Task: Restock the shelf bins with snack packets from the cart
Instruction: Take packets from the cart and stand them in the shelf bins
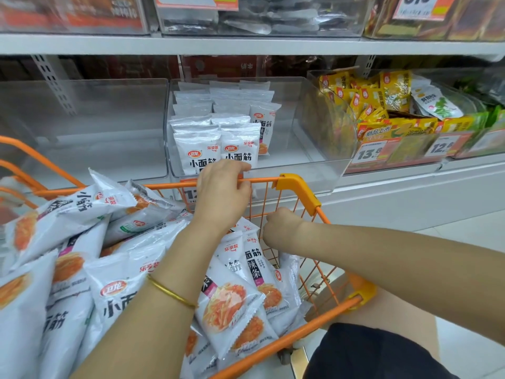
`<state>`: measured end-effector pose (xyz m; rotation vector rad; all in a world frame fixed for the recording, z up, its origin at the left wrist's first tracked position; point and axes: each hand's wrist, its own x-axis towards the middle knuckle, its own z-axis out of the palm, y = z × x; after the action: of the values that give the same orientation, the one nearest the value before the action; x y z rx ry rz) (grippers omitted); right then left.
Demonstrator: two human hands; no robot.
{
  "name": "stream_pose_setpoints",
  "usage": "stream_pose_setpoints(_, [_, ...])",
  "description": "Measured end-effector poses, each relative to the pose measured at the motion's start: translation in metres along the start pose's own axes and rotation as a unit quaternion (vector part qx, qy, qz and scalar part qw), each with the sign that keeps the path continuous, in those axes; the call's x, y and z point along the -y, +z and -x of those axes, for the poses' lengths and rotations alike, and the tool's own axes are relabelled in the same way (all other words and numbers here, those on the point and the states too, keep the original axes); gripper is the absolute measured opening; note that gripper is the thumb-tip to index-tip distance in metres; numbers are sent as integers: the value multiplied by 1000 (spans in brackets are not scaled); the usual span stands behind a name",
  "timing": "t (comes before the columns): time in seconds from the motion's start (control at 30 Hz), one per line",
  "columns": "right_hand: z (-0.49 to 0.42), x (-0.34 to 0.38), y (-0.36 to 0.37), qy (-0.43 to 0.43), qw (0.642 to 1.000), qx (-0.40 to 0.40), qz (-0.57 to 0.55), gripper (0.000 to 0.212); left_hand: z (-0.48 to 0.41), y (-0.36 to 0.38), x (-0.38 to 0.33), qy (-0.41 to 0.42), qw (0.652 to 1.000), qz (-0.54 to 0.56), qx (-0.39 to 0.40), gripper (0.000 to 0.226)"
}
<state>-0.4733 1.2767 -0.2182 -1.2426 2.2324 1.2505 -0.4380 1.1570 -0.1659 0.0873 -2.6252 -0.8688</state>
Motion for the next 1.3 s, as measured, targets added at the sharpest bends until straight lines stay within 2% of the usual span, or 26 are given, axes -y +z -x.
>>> stream_pose_setpoints(0.13, [34, -24, -28, 28, 998, -45, -35, 13, 0, 2, 1, 0, 1000, 30, -8, 33])
stream_pose_setpoints(0.27, [75, -55, -45, 67, 981, -144, -110, 11, -1, -2, -3, -10, 994, 103, -43, 25])
stream_pose_setpoints(0.3, [82, -61, -46, 73, 972, -167, -146, 8, -1, -4, -6, -2, 991, 124, -40, 25])
stream_pose_setpoints(0.4, [98, -80, -48, 93, 937, -215, -257, 23, 5, -11, -20, 9, 971, 239, 24, 18])
stream_pose_setpoints(0.53, [105, -97, -46, 128, 847, -324, -402, 34, 13, -14, -30, -14, 935, 314, 161, 15])
stream_pose_setpoints(0.63, [101, -97, -42, 138, 784, -368, -481, 37, 11, -9, -25, -17, 935, 300, 187, 24])
stream_pose_setpoints(0.7, [96, -95, -39, 163, 731, -400, -528, 38, 9, -7, -23, -29, 932, 308, 189, 19])
stream_pose_setpoints(0.73, [94, -95, -38, 185, 690, -413, -564, 38, 9, -7, -22, -41, 928, 321, 183, 15])
stream_pose_setpoints(0.8, [94, -93, -36, 191, 567, -411, -688, 35, 8, -8, -22, -73, 920, 353, 153, 13])
stream_pose_setpoints(0.83, [96, -92, -34, 167, 505, -383, -755, 33, 7, -9, -21, -88, 916, 368, 131, 12])
stream_pose_setpoints(0.87, [98, -90, -31, 132, 468, -339, -805, 29, 5, -10, -20, -102, 911, 385, 110, 11])
stream_pose_setpoints(0.9, [99, -87, -28, 96, 467, -293, -829, 23, 4, -11, -20, -111, 906, 400, 89, 9])
stream_pose_setpoints(0.97, [97, -76, -24, 36, 502, -229, -833, 11, 3, -13, -21, -120, 895, 426, 58, 9])
stream_pose_setpoints(1.07, [88, -63, -24, 22, 546, -220, -808, 20, 2, -13, -23, -115, 899, 422, 36, 8])
stream_pose_setpoints(1.13, [89, -70, -25, 47, 522, -237, -818, 17, 2, -11, -22, -96, 917, 386, 9, 9])
stream_pose_setpoints(1.2, [89, -89, -22, 101, 465, -268, -838, 14, 0, -9, -17, -68, 956, 284, -37, 18])
stream_pose_setpoints(1.23, [87, -101, -21, 138, 451, -290, -833, 14, -1, -8, -13, -52, 974, 215, -52, 22])
stream_pose_setpoints(1.3, [77, -124, -21, 194, 459, -321, -805, 20, -2, -6, -7, -31, 992, 107, -54, 25])
